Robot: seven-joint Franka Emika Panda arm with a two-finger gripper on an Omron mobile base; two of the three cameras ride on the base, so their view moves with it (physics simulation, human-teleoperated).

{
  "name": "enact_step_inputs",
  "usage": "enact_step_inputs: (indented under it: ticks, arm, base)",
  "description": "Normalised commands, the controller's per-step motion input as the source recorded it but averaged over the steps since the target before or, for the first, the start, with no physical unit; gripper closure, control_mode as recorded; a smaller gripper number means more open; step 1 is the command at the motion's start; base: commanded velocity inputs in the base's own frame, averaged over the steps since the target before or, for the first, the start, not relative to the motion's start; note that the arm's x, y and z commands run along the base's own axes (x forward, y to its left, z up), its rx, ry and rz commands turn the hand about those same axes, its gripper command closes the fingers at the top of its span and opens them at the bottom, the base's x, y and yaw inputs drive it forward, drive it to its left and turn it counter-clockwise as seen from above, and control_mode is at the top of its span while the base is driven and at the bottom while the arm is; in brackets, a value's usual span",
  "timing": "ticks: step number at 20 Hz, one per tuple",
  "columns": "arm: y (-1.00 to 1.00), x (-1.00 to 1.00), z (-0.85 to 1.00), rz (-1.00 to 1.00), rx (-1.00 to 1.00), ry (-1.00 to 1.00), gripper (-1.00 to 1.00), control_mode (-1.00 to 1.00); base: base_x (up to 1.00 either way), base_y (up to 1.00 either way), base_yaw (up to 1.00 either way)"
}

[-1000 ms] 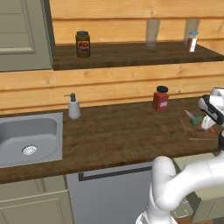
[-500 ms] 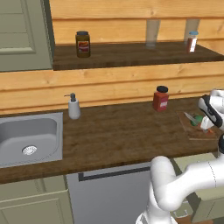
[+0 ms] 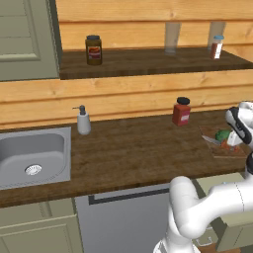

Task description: Place the appropriate cutting tool for cutting the broccoli skin on the cutting board.

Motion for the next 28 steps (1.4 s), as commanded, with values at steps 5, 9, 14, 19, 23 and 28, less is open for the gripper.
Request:
enact_step_inputs:
  ticks: [5, 9, 14, 19, 23, 28]
  arm:
    - [0.00, -0.50, 0.40, 0.00, 0.00, -0.02, -1.00, -1.00]
    - [0.14, -0.34, 0.58, 0.00, 0.00, -0.03, -1.00, -1.00]
    - [0.55, -0.10, 0.35, 0.00, 0.00, 0.00, -1.00, -1.00]
    - [0.77, -0.05, 0.19, 0.00, 0.00, 0.00, -1.00, -1.00]
    - [0.78, -0.08, 0.09, 0.00, 0.00, 0.00, -1.00, -1.00]
    - [0.71, -0.09, 0.02, 0.00, 0.00, -0.04, -1.00, -1.00]
  base:
    - [0.00, 0.00, 0.00]
    - [0.00, 0.00, 0.00]
    - [0.00, 0.00, 0.00]
    - [0.00, 0.00, 0.00]
    - [0.00, 0.00, 0.00]
    - [0.00, 0.00, 0.00]
